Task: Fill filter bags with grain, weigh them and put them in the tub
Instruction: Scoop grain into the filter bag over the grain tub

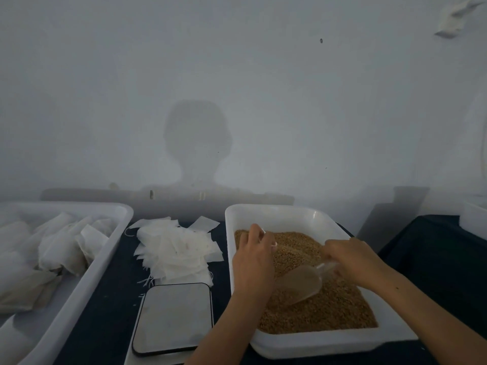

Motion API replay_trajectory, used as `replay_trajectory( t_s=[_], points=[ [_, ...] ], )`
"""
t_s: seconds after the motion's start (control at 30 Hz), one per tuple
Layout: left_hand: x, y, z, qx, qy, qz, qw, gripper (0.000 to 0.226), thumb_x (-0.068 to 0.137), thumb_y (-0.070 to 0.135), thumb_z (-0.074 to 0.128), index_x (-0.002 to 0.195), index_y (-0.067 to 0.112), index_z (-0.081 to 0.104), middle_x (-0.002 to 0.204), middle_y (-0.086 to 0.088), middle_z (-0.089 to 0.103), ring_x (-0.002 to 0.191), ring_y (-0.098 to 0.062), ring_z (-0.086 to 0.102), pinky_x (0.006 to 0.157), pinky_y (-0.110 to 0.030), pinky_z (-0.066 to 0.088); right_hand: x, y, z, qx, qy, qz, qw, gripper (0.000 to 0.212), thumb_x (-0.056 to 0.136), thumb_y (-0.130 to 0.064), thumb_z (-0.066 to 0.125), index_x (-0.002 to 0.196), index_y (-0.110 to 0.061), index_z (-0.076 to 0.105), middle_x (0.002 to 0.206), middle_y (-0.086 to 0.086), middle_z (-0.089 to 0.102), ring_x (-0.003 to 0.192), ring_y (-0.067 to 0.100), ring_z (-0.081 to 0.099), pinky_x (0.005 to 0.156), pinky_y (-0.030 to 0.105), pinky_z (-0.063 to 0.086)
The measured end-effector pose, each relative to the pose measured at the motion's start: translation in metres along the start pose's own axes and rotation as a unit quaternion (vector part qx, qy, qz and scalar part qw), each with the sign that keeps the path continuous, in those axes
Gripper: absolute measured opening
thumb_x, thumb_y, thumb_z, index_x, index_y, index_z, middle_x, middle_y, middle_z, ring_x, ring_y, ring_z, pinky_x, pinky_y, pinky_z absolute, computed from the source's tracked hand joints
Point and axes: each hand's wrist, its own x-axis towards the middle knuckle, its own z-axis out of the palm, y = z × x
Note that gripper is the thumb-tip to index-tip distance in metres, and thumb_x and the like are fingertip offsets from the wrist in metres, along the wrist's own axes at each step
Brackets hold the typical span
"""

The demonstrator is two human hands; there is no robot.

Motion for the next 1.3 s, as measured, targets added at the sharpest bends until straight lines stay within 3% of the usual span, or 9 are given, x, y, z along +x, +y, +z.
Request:
replay_trajectory(
  t_s=[0.1,0.17,0.23,0.4,0.57,0.7,0.93,1.17,1.3],
  points=[
    [0.000,-0.003,0.003,0.010,-0.021,0.001,1.000,0.018,0.090,0.003,0.053,0.100,0.013,0.065,0.112,-0.001,0.053,0.095,-0.017,0.049,0.065,-0.025,0.046,0.003,-0.008,0.009,0.090,-0.033,-0.033,0.995,0.007,0.083,-0.029,0.066,0.085,-0.033,0.060,0.078,-0.019,0.053,0.072,-0.004,0.050,0.059,0.008,0.030],
    [0.001,-0.004,0.003,0.007,-0.023,0.000,1.000,0.022,0.088,0.000,0.052,0.103,0.013,0.064,0.115,0.001,0.051,0.099,-0.017,0.047,0.068,-0.024,0.046,0.004,-0.014,0.013,0.130,-0.059,-0.042,0.989,0.013,0.082,-0.025,0.068,0.094,-0.027,0.065,0.092,-0.015,0.059,0.084,-0.001,0.053,0.071,0.012,0.042],
    [0.001,-0.005,0.003,0.012,-0.034,-0.002,0.999,0.024,0.088,0.000,0.052,0.106,0.013,0.062,0.116,0.004,0.051,0.104,-0.015,0.045,0.071,-0.023,0.044,0.002,-0.017,0.017,0.168,-0.076,-0.040,0.982,0.018,0.082,-0.023,0.068,0.100,-0.024,0.066,0.102,-0.013,0.061,0.092,0.000,0.053,0.079,0.015,0.044],
    [0.002,-0.006,0.004,0.016,-0.053,-0.014,0.998,0.024,0.087,-0.003,0.051,0.102,0.012,0.063,0.115,0.004,0.052,0.110,-0.015,0.043,0.075,-0.021,0.041,-0.004,-0.014,0.019,0.229,-0.122,-0.048,0.964,0.012,0.080,-0.022,0.071,0.089,-0.026,0.063,0.101,-0.010,0.061,0.095,0.003,0.055,0.076,0.010,0.040],
    [0.002,-0.010,0.004,0.030,-0.077,-0.043,0.996,0.027,0.090,0.002,0.051,0.111,0.016,0.058,0.126,0.005,0.044,0.110,-0.013,0.038,0.079,-0.018,0.038,-0.018,0.006,0.008,0.289,-0.150,-0.017,0.946,0.016,0.079,-0.018,0.072,0.085,-0.027,0.060,0.100,-0.013,0.058,0.099,0.002,0.055,0.094,0.026,0.044],
    [0.002,-0.011,0.006,0.042,-0.104,-0.045,0.993,0.028,0.091,0.002,0.052,0.116,0.014,0.055,0.131,0.003,0.040,0.114,-0.014,0.037,0.085,-0.021,0.041,-0.035,0.029,-0.014,0.331,-0.140,0.004,0.933,0.012,0.078,-0.014,0.073,0.086,-0.017,0.065,0.091,-0.008,0.064,0.085,-0.003,0.059,0.077,0.017,0.042],
    [0.002,-0.012,0.014,0.056,-0.199,0.021,0.978,0.027,0.089,0.004,0.057,0.115,0.011,0.054,0.126,-0.002,0.044,0.116,-0.018,0.041,0.093,-0.025,0.040,-0.045,0.052,-0.029,0.347,-0.093,0.049,0.932,0.009,0.079,-0.012,0.072,0.079,-0.017,0.065,0.082,-0.004,0.065,0.076,-0.002,0.058,0.070,0.014,0.038],
    [0.001,-0.009,0.018,0.044,-0.245,0.077,0.966,0.026,0.089,0.011,0.059,0.113,0.006,0.052,0.125,-0.005,0.050,0.117,-0.019,0.041,0.097,-0.025,0.035,-0.036,0.047,-0.028,0.300,-0.063,0.084,0.948,0.011,0.081,-0.015,0.072,0.078,-0.022,0.064,0.084,-0.009,0.064,0.083,0.009,0.059,0.081,0.032,0.046],
    [0.002,-0.008,0.017,0.044,-0.247,0.089,0.964,0.022,0.091,0.010,0.055,0.112,0.004,0.053,0.126,-0.007,0.050,0.119,-0.020,0.040,0.098,-0.024,0.032,-0.030,0.043,-0.033,0.259,-0.060,0.098,0.959,0.012,0.080,-0.018,0.072,0.079,-0.026,0.063,0.085,-0.010,0.064,0.085,0.008,0.058,0.082,0.034,0.046]
  ],
)
